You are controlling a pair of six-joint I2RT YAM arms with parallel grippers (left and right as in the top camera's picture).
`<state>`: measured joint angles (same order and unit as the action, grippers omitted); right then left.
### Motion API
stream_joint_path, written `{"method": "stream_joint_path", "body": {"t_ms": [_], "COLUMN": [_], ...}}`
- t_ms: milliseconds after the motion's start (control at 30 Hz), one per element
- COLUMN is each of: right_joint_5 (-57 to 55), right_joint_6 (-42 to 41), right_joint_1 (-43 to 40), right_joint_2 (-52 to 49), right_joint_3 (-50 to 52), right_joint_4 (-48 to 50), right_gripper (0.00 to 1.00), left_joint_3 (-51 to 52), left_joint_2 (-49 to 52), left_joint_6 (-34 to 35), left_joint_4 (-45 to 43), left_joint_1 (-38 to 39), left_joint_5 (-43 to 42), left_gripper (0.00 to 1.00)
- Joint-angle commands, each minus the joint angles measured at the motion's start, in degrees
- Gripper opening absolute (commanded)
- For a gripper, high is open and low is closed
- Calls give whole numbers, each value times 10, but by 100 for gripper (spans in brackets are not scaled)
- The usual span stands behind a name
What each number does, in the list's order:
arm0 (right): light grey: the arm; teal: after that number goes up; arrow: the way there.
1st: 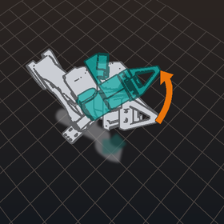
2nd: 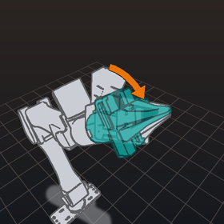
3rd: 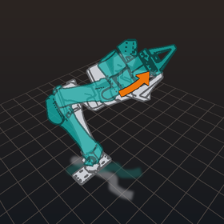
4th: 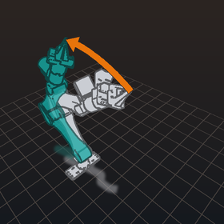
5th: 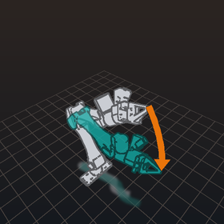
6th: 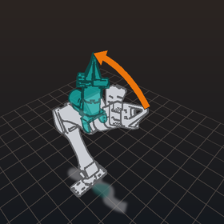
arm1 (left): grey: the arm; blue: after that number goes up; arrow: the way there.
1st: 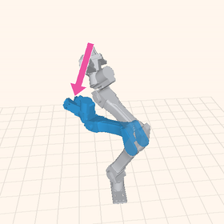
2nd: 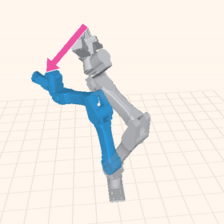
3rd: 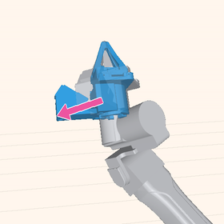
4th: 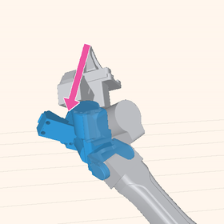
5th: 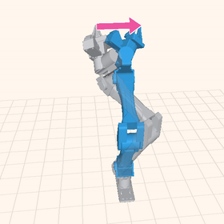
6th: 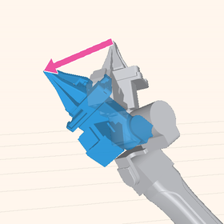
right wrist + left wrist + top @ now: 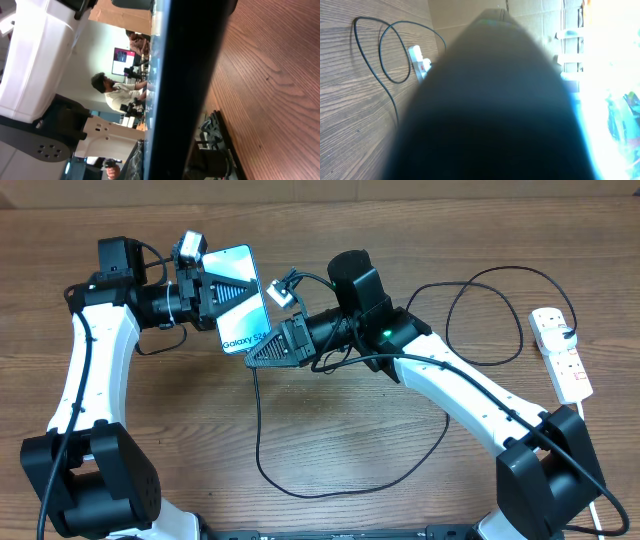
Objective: Plug charger to phone and switch on socket
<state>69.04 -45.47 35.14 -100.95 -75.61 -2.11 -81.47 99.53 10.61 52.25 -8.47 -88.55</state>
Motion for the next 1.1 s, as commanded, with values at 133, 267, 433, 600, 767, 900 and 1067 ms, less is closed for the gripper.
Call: {"method": "stream_joint_path", "body": {"t_ms": [133,267,433,600,767,900,1067], "right_joint_5": [-116,-144,-83,18,18,18,18], "right_joint_6": [-26,-41,-24,9,40,40,40], "right_joint_1": [-18,-19,-57,-98,-95,-94,-94], "right_joint_2": [7,7,7,7,6,6,6], "right_joint_3": [-17,-17,-17,-17,-17,-17,-16], "right_joint_4": [56,63,67,50,2,-25,-60], "right_gripper": [4,43,100,100,100,100,65], "left_joint_3": [3,3,3,3,3,3,3], "left_joint_2": [-12,-12,-12,-12,-12,-12,-12], "left_joint_6": [-8,-8,-16,-16,-17,-41,-42], "left_joint_4": [17,17,17,30,30,25,16], "left_joint_1": [18,17,17,18,28,50,69], "left_joint_5": [21,21,26,71,71,71,66], "left_gripper": [4,4,4,4,4,4,4]}}
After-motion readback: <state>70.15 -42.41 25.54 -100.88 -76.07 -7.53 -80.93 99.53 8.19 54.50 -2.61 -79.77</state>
